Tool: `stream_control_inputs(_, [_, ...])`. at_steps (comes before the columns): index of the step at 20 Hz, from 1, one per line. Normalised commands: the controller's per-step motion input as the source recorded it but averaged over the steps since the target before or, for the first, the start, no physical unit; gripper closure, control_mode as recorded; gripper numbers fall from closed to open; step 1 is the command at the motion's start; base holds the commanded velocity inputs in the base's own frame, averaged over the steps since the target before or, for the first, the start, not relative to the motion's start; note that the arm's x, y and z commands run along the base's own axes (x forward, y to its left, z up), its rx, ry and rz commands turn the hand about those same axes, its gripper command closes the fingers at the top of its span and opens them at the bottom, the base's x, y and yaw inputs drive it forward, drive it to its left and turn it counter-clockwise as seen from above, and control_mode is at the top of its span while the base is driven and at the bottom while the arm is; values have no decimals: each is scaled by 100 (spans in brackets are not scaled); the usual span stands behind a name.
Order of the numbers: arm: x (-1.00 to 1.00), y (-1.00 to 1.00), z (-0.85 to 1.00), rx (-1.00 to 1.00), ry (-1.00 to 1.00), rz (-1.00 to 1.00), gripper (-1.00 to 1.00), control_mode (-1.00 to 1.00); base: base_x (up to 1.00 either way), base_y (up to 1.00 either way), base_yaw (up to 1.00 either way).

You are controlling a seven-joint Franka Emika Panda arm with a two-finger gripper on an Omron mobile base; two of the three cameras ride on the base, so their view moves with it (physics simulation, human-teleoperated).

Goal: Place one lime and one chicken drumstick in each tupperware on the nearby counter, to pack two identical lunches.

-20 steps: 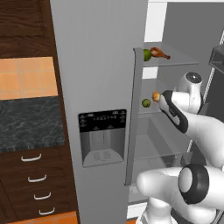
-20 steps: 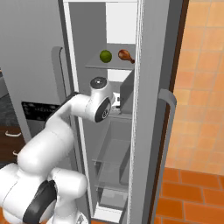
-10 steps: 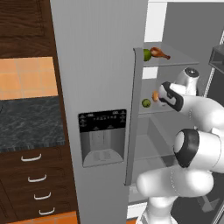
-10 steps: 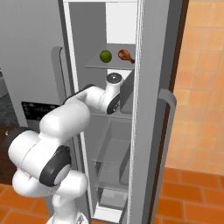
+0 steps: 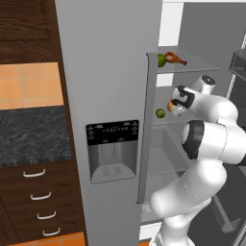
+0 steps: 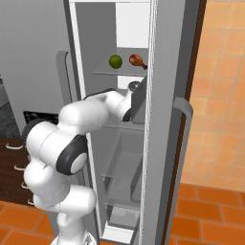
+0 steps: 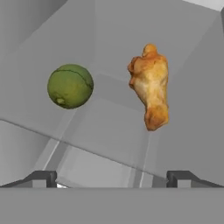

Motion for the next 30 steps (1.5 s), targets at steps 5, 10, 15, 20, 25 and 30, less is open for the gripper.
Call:
stream_control_inputs(5, [45, -8, -22, 0, 0, 8, -100, -100, 0, 0, 0])
stream_control_inputs(10, [38, -17, -17, 0, 0, 9, -100, -100, 0, 0, 0])
stream_control_inputs(15, [43, -8, -17, 0, 0, 7, -100, -100, 0, 0, 0])
stream_control_inputs(20, [41, -12, -22, 0, 0, 8, -100, -100, 0, 0, 0])
stream_control_inputs(25, [45, -10, -26, 0, 0, 8, -100, -100, 0, 0, 0])
stream_control_inputs(30, [48, -11, -21, 0, 0, 8, -100, -100, 0, 0, 0])
